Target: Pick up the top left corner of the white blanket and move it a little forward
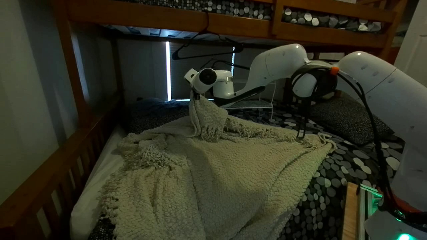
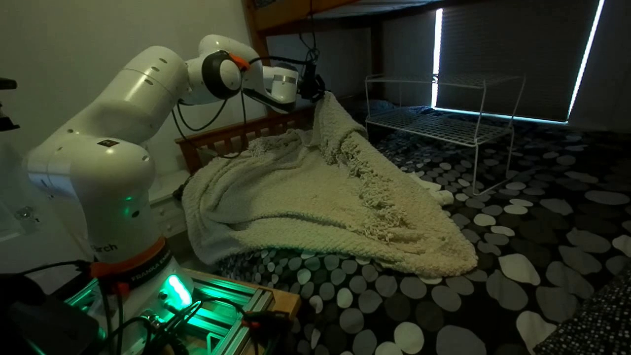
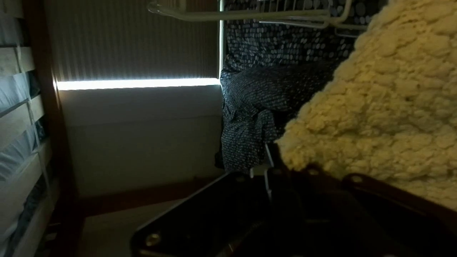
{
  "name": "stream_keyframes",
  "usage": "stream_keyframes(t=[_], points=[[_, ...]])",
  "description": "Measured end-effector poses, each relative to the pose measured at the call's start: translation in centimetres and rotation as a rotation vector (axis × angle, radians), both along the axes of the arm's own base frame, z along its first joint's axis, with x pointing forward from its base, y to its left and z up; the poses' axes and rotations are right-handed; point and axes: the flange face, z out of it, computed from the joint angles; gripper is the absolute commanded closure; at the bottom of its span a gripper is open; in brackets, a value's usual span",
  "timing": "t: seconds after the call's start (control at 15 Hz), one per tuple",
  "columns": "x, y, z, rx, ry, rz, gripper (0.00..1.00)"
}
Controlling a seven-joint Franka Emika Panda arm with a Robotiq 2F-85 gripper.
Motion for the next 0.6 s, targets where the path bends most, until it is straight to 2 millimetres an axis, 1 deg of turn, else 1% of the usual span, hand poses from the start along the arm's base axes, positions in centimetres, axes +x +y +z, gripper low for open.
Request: stream_keyframes(t=[0.2, 0.4, 0.6], points=[[1.1, -0.5, -0.9, 0.076, -0.050, 0.008, 0.99], [1.8, -0.5, -0.7, 0.155, -0.115, 0.005, 0.99], [2.2, -0.1, -0.6, 0.278, -0.159, -0.015, 0.99]])
